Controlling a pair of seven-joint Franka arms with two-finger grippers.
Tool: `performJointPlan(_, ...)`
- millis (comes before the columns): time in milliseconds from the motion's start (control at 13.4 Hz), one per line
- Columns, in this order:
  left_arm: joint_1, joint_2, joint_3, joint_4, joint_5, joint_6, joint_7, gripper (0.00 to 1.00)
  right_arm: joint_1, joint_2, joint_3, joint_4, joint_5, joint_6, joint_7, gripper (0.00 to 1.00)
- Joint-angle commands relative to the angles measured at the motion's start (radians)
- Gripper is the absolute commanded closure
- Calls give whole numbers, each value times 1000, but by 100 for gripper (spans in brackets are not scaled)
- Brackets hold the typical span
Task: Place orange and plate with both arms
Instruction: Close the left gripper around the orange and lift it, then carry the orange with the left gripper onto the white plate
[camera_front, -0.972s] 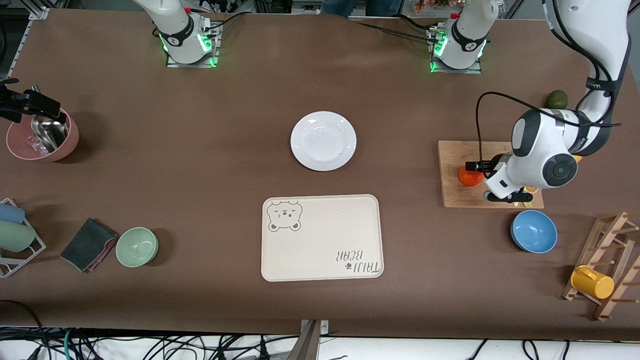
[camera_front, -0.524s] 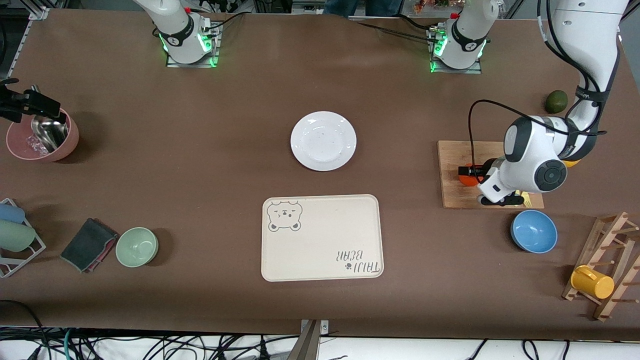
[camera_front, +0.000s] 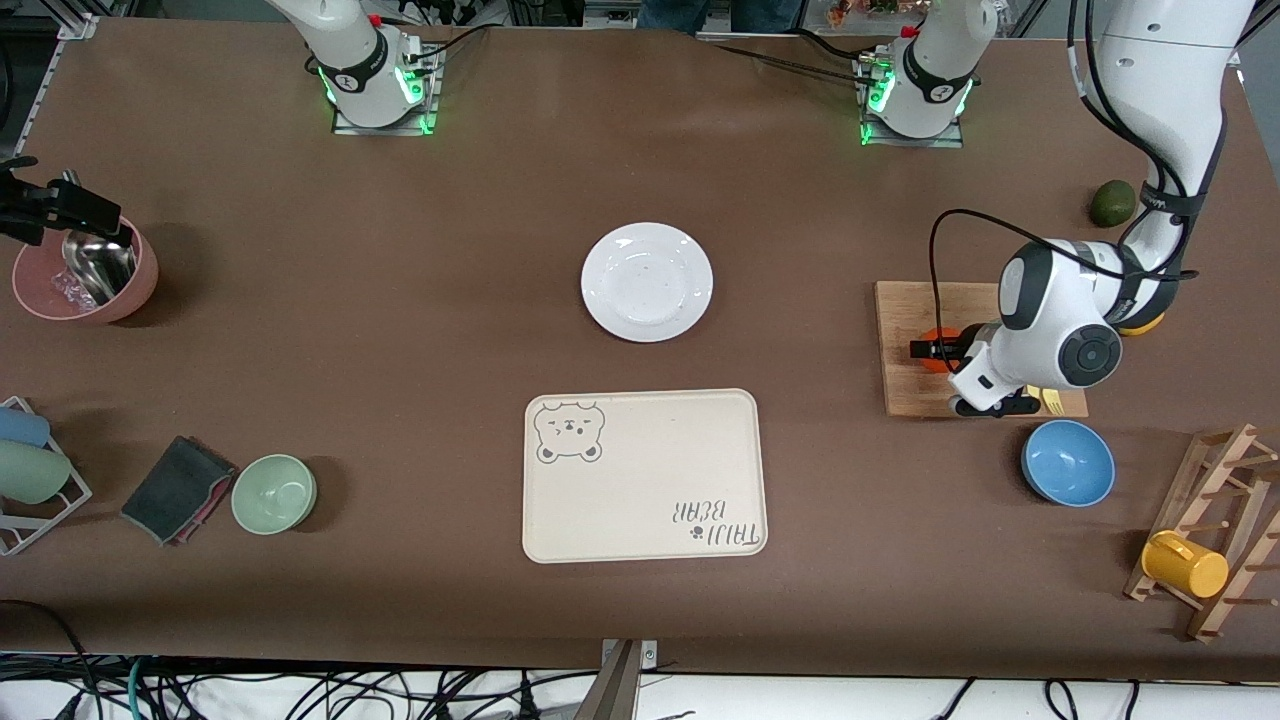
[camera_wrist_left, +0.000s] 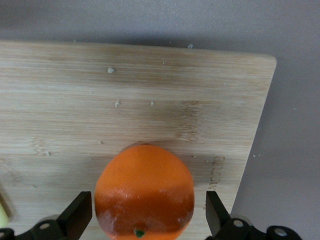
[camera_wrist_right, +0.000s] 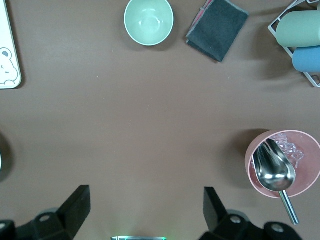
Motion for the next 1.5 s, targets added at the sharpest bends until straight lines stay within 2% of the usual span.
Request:
performJointPlan(0,-3,15,1,6,-18,9,-1,0,-2,1,1,12,-6,-16,-2,0)
performJointPlan(75,-5,15,1,6,-18,9,-2,2,-2,1,1,14,-6,-16,-2,0)
performJointPlan(150,-5,16,1,6,-18,9,-2,21,-3,-1,1,14,-6,-16,0,0)
performJointPlan(299,-5,18,1,6,-17,9,-2,67,-2,1,1,14,-6,-17,0,0)
performJointPlan(374,-6,18,1,8,-17,9,-2,83,-2,1,3,14,-6,-17,0,0)
performJointPlan(449,-5,18,0,9,-18,9,-2,96,-2,-1,3,14,-6,-17,0,0)
performJointPlan(524,-6,18,0,12,-18,9,-4,100,-2,1,3,14,-6,-17,0,0)
performJointPlan(673,-43,18,-2,38,-21,0,-31,100,-2,1,3,14,-6,-17,0,0)
performJointPlan(823,-104,-1,-19,48,-23,-8,-144,100,-2,1,3,14,-6,-16,0,0)
performJointPlan(1197,-136,-8,-196,71,-89,-6,-360,100,-2,1,3,14,-6,-16,0,0)
performJointPlan(1421,-274,4,-232,109,-116,17,-598,100,-3,1,3,14,-6,-16,0,0)
